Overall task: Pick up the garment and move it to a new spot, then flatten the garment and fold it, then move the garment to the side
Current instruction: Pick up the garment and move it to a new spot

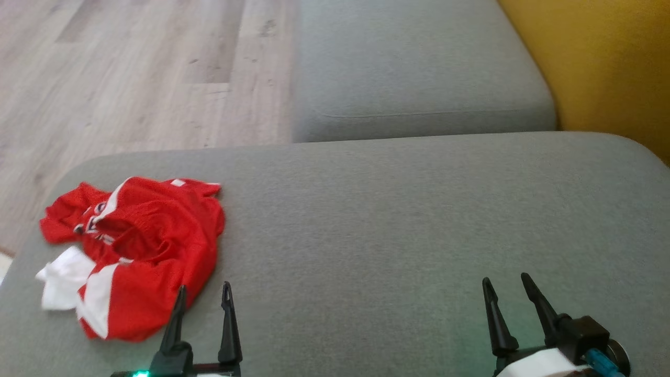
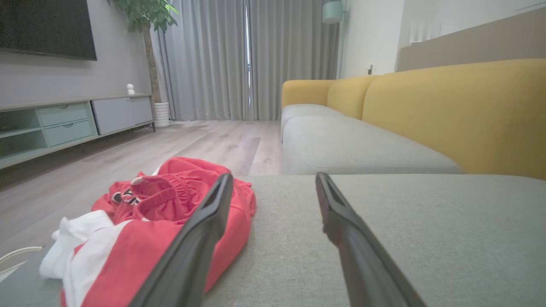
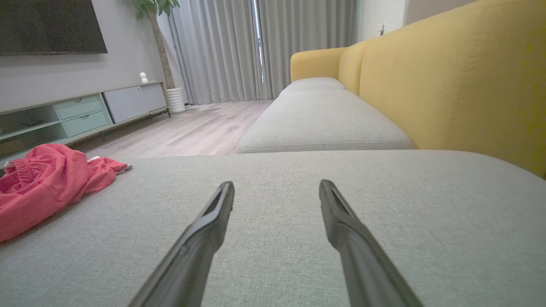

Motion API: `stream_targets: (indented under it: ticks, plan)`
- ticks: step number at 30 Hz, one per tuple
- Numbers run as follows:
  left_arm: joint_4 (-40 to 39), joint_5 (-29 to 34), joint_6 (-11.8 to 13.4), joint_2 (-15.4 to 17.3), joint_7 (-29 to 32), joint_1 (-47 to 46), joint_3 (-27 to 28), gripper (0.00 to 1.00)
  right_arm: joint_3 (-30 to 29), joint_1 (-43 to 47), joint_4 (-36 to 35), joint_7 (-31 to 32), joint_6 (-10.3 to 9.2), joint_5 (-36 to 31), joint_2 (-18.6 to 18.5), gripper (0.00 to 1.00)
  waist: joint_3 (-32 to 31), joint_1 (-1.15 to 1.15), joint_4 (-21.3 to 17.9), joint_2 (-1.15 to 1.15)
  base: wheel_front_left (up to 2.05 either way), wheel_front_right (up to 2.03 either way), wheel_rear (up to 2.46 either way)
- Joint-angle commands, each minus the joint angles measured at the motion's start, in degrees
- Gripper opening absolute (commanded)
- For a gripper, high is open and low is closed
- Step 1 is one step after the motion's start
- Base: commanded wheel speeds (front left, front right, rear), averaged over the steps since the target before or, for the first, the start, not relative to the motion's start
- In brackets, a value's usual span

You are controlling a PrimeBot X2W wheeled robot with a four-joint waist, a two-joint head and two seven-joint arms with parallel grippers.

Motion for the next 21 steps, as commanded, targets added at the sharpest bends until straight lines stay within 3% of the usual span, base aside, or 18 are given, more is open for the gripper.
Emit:
stream_targets:
  ticks: [1,11,21]
  plan:
    - [-1.8,0.0,0.4,0.1,-0.6,-2.2,2.3,1.00,1.4,-1.8,-1.9,-0.6,0.44,0.2,-0.6,1.00,0.1,0.00,1.7,0.00,0.00,0.00,0.00]
    - [-2.9,0.7,-0.2,0.1,-0.6,-1.3,5.6,1.00,1.6,-1.4,-2.1,-0.6,0.44,1.4,-0.6,1.00,0.1,0.00,11.7,0.00,0.00,0.00,0.00]
    - [-5.2,2.6,-1.0,0.1,-0.6,-0.4,9.8,1.00,2.2,-1.8,-2.1,-0.6,0.44,2.7,-0.6,1.00,0.6,0.00,19.0,0.00,0.00,0.00,0.00]
